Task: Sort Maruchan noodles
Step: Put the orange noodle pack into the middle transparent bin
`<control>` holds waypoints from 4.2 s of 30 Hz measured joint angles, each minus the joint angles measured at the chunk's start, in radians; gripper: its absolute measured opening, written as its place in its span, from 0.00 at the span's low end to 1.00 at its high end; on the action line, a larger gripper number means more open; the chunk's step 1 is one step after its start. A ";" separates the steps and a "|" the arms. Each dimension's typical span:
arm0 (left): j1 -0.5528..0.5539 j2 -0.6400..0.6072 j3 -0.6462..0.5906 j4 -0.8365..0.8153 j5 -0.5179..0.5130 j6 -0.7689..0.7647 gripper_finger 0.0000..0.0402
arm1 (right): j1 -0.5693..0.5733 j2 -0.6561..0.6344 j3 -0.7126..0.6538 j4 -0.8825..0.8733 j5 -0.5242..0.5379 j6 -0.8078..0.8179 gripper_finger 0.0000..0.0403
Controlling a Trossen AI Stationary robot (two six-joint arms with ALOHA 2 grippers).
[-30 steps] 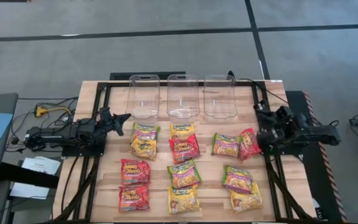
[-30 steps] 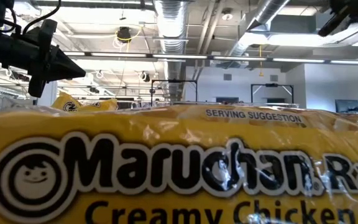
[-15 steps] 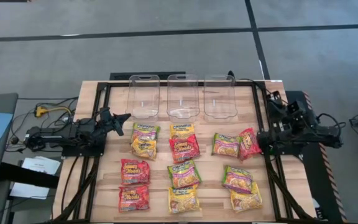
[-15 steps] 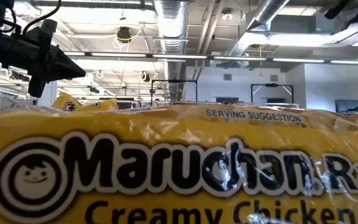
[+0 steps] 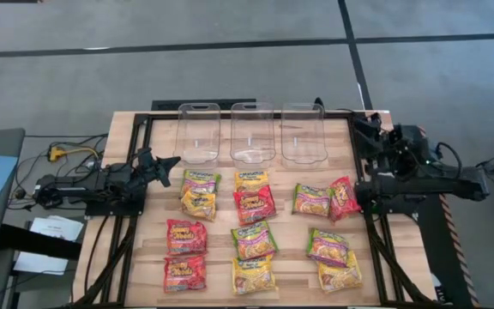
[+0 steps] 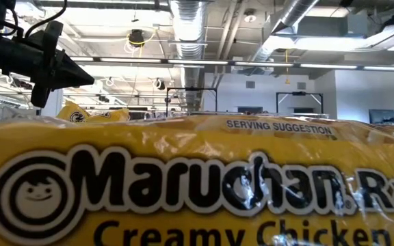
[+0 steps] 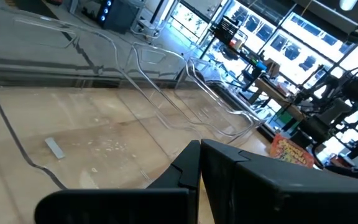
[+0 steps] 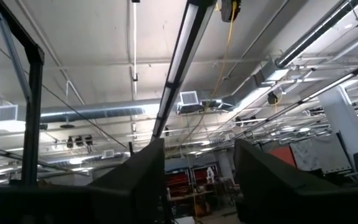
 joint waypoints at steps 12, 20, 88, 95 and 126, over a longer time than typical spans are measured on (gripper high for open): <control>0.000 0.000 0.000 0.000 0.000 0.010 0.00 | 0.001 0.268 0.243 -0.001 -0.040 -0.096 0.62; 0.000 0.000 0.000 0.000 0.000 0.014 0.00 | 0.027 0.435 0.374 -0.037 -0.139 -0.096 0.62; 0.000 0.000 0.000 -0.007 0.001 0.014 0.00 | 0.088 1.285 0.501 -0.677 -0.267 -0.054 0.62; 0.000 0.000 0.000 -0.008 0.001 0.015 0.00 | 0.089 1.342 0.511 -0.668 -0.264 -0.071 0.62; 0.000 0.014 0.000 -0.008 -0.004 0.033 0.00 | 0.096 1.399 0.622 -0.885 -0.273 -0.012 0.03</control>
